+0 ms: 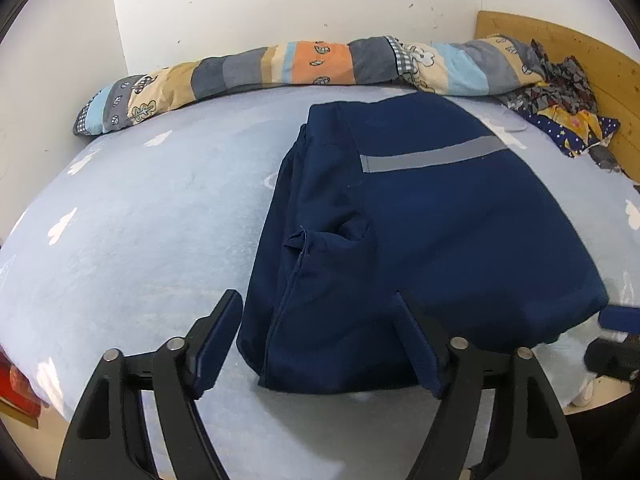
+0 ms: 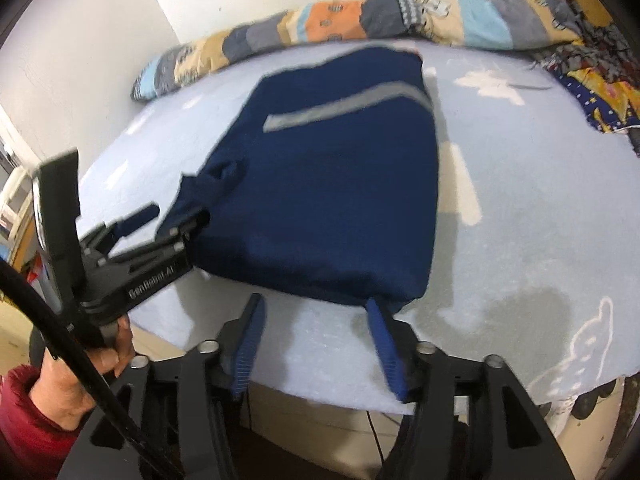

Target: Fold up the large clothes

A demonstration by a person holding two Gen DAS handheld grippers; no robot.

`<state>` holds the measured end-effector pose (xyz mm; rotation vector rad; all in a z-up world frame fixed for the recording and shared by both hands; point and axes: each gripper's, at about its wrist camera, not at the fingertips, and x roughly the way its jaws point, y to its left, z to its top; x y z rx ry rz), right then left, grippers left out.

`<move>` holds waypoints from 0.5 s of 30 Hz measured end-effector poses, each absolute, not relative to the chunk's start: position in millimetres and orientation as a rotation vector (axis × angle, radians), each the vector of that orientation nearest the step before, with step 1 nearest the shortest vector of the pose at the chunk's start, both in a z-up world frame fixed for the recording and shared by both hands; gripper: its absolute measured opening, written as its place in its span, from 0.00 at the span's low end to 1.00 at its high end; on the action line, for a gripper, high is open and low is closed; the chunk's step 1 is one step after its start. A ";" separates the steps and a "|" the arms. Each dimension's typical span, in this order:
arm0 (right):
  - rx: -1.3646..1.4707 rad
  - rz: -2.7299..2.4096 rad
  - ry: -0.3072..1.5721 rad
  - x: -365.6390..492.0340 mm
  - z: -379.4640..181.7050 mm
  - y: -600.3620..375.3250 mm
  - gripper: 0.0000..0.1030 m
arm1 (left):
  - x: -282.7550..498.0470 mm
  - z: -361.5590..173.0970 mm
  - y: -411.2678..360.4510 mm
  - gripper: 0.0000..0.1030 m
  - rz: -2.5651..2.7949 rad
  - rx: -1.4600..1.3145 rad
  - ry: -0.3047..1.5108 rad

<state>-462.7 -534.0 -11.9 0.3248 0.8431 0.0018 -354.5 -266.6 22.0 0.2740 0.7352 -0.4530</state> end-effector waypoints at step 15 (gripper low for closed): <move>0.231 -0.187 0.593 -506.0 13.2 -519.4 0.86 | -428.8 64.0 -235.6 1.00 -0.408 0.283 0.564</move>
